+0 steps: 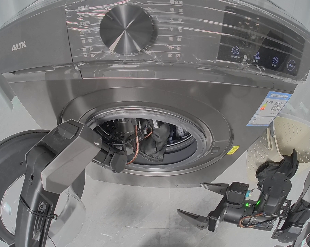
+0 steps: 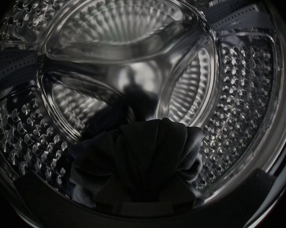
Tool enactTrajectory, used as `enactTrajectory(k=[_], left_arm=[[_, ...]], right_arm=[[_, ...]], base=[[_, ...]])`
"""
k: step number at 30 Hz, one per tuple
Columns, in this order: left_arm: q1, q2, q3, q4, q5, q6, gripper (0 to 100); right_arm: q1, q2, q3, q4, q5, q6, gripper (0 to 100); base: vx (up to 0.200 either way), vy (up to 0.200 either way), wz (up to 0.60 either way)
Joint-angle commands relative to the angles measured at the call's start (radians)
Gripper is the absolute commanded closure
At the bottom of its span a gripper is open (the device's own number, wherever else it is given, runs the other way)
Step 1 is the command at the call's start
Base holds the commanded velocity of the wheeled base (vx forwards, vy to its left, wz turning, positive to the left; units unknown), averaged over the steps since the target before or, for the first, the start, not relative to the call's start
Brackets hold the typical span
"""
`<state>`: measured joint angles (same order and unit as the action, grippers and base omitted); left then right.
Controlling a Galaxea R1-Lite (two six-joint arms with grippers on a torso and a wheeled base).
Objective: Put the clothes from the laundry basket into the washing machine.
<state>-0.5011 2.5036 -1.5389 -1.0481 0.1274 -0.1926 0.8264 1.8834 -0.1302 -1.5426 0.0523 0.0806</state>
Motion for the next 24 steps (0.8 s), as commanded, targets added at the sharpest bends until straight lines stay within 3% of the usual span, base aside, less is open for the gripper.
enactTrajectory(k=[1,3,4,9,12,19,24], left_arm=[[0.015,0.07,-0.084,-0.026,0.027,-0.004,100],[0.015,0.067,-0.078,-0.026,0.027,-0.004,100],[0.015,0.064,-0.072,-0.024,0.027,-0.004,0],[0.012,0.023,0.025,0.002,0.012,-0.007,0],[0.006,-0.04,0.14,0.072,-0.029,-0.005,0],[0.009,-0.068,0.172,0.142,-0.029,0.031,0],[0.003,-0.085,0.212,0.189,-0.035,0.038,0]], right_arm=[[0.0,0.01,-0.003,-0.001,0.0,0.001,0],[0.0,0.01,-0.003,-0.001,0.001,0.001,0],[0.0,0.01,-0.005,-0.001,0.0,0.001,0],[0.0,0.01,-0.005,-0.001,0.0,0.001,0],[0.0,0.01,-0.003,-0.001,0.001,0.001,0],[0.0,0.01,-0.003,-0.001,-0.002,0.001,0],[0.0,0.01,-0.005,-0.001,-0.002,0.001,0]], base=[[0.0,0.0,0.0],[0.0,0.0,0.0],[0.0,0.0,0.0],[0.0,0.0,0.0],[0.0,0.0,0.0],[0.0,0.0,0.0],[0.0,0.0,0.0]])
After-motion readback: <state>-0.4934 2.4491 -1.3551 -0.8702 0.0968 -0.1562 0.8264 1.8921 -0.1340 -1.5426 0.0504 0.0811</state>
